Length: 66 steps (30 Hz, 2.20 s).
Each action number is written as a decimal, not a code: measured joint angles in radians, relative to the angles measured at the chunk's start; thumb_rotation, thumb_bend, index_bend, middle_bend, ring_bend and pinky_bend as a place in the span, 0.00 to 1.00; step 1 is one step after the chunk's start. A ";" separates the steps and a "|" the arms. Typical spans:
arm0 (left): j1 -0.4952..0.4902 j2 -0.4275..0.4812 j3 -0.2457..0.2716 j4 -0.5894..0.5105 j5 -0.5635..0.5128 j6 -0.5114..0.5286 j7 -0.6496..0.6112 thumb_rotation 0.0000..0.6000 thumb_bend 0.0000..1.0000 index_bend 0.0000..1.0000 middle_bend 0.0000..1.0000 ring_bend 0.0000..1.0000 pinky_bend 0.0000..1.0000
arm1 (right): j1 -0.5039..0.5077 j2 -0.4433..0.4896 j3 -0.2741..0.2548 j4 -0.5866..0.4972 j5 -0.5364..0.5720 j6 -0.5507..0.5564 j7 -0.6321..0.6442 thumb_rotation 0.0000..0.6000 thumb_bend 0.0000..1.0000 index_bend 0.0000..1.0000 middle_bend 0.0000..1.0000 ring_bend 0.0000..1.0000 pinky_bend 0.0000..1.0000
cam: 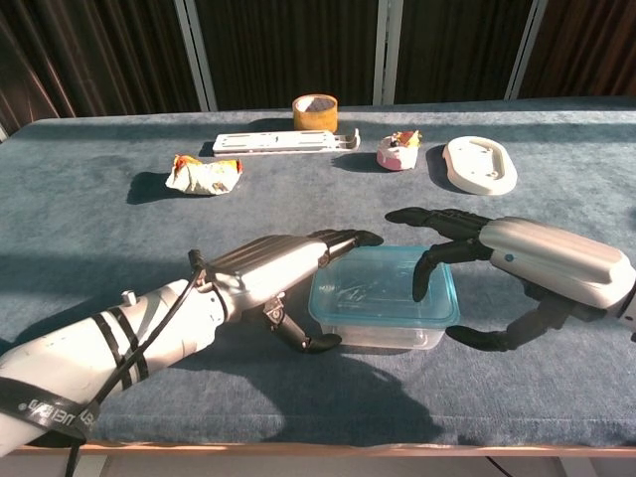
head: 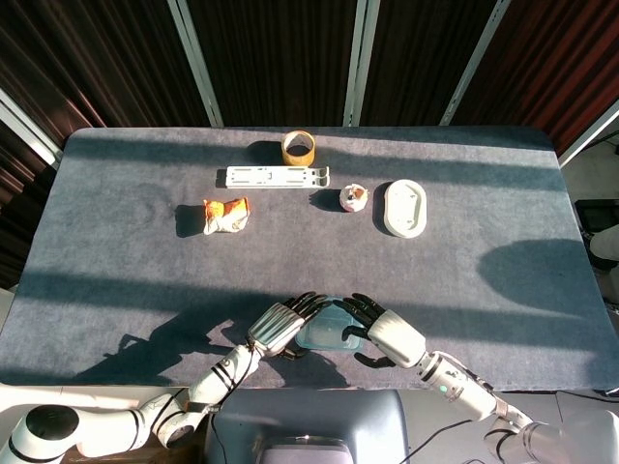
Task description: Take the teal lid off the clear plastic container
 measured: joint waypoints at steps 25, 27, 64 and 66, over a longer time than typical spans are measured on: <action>0.003 0.007 0.021 0.002 0.022 0.012 0.013 1.00 0.27 0.00 0.23 0.21 0.25 | 0.025 0.002 0.033 -0.005 0.028 0.011 -0.070 1.00 0.48 0.57 0.05 0.00 0.00; 0.003 0.008 0.022 -0.001 0.025 0.015 0.013 1.00 0.27 0.00 0.23 0.21 0.24 | 0.026 -0.009 0.039 0.003 0.031 0.015 -0.086 1.00 0.48 0.60 0.07 0.00 0.00; 0.205 0.318 0.048 -0.087 0.082 0.360 -0.013 1.00 0.28 0.00 0.00 0.00 0.00 | -0.041 -0.032 0.152 0.286 0.177 0.079 -0.187 1.00 0.49 0.46 0.14 0.01 0.00; 0.243 0.343 0.071 -0.090 0.072 0.375 -0.015 1.00 0.28 0.00 0.00 0.00 0.00 | -0.052 -0.025 0.138 0.293 0.189 0.030 -0.188 1.00 0.49 0.30 0.09 0.00 0.00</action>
